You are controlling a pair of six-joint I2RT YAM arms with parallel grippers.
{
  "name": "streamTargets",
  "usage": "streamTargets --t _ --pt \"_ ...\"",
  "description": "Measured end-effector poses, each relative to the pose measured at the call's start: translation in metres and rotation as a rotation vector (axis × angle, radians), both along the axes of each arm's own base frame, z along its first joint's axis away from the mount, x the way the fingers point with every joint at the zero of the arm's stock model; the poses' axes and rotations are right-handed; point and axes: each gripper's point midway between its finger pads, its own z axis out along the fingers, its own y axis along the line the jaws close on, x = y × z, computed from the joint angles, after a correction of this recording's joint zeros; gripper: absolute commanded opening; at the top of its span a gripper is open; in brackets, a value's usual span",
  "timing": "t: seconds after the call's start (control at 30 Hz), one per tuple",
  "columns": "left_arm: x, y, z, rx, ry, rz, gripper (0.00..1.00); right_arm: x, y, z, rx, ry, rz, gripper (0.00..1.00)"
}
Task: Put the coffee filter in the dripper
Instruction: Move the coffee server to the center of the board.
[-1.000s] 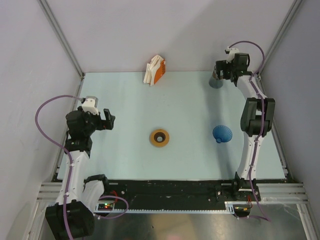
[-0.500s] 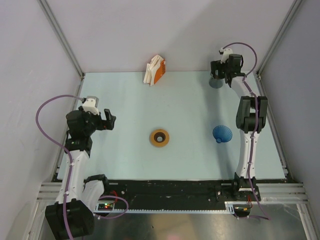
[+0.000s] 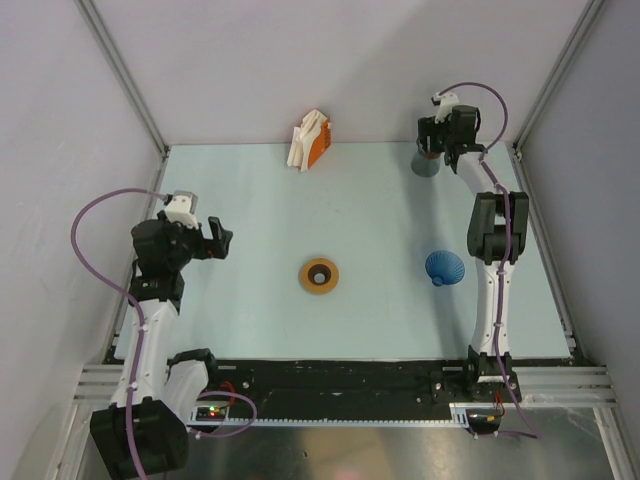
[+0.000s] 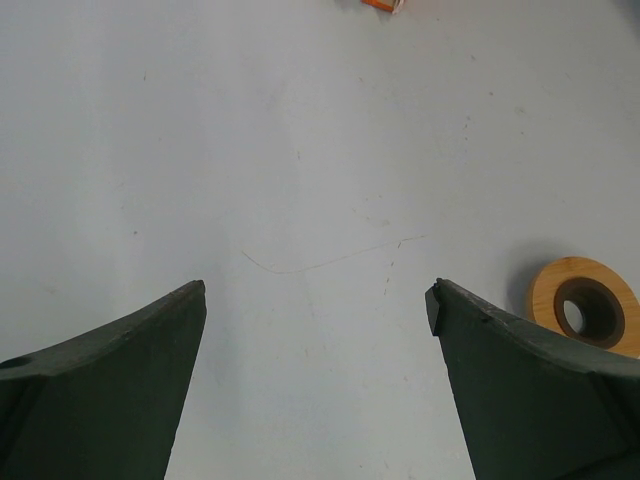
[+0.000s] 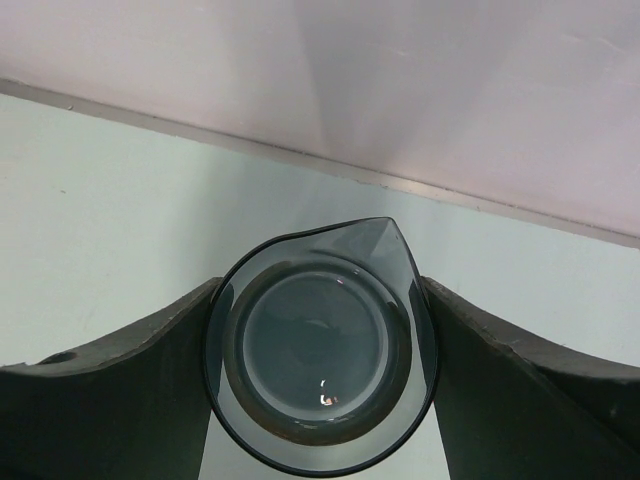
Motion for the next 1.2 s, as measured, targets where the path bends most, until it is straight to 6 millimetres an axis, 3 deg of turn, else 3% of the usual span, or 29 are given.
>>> streamTargets --t 0.27,0.47,0.7,0.9,1.2 --pt "0.001 0.000 0.004 0.001 -0.010 0.000 0.98 -0.007 0.005 0.001 0.042 -0.001 0.031 0.62" --pt "0.000 0.000 0.007 0.000 -0.019 0.002 0.98 -0.048 0.034 0.001 0.065 0.057 0.115 0.58" --pt "-0.001 -0.001 0.009 -0.004 -0.026 0.003 0.98 -0.114 0.105 0.007 0.072 0.110 0.309 0.54" --pt "-0.003 -0.002 0.015 -0.030 -0.037 0.013 0.98 -0.191 0.159 0.015 0.053 0.135 0.505 0.53" --pt "-0.010 -0.009 0.023 -0.095 -0.044 0.020 0.98 -0.295 0.220 0.022 0.026 0.146 0.757 0.54"
